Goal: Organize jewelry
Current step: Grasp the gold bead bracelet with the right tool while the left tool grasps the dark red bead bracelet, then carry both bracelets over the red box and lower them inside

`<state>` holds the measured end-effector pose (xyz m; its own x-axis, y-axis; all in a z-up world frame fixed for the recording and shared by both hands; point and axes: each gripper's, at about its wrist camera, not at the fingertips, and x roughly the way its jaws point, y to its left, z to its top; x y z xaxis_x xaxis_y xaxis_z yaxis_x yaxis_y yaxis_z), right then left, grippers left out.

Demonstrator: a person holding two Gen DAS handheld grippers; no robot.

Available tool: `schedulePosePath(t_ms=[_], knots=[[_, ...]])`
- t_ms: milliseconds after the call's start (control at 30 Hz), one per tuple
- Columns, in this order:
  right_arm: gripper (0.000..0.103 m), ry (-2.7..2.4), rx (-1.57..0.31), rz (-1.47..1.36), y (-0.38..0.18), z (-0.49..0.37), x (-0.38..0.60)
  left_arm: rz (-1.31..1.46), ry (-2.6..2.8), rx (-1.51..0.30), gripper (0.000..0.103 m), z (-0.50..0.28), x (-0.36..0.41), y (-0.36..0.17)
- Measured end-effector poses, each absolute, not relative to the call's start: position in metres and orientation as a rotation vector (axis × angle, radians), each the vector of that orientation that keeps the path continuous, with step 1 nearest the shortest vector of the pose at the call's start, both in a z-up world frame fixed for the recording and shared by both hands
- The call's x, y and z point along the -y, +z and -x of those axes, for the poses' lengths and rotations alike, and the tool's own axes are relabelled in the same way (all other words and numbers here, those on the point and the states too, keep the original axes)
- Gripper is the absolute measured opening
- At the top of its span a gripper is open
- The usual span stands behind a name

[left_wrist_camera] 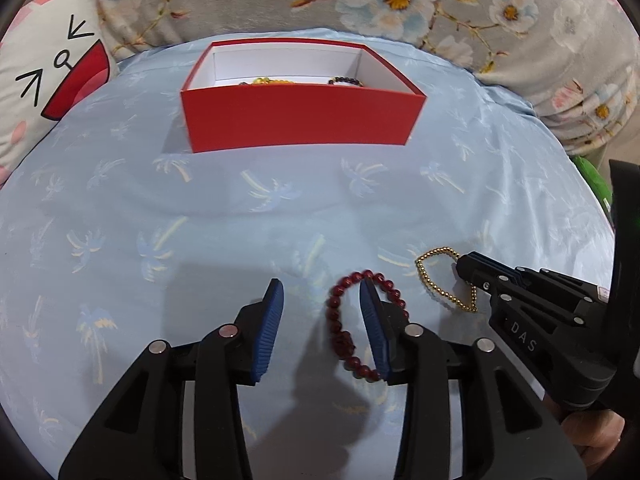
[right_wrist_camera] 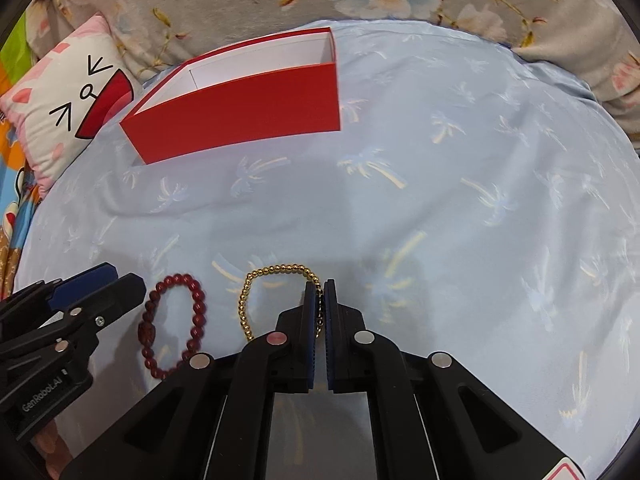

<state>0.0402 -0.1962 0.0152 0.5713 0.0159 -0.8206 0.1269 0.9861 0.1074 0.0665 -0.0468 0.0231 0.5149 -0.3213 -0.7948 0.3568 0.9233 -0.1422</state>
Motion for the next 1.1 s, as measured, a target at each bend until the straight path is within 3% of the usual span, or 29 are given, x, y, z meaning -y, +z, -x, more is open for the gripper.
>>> schedulePosePath(t_ms=[400,667,1100], knots=[[0.003,-0.070,-0.969,-0.180,0.014,-0.022,0.201,-0.105,-0.384,-0.931,0.035,-0.060,0.059,0.007],[0.004,-0.071,-0.970,-0.167,0.014,-0.021,0.199,-0.106,-0.365,-0.929,0.007,-0.064,0.054,0.006],[0.004,-0.037,-0.951,-0.206,0.029,-0.018,0.201,-0.059,-0.387,-0.911,0.007,-0.069,0.045,0.031]])
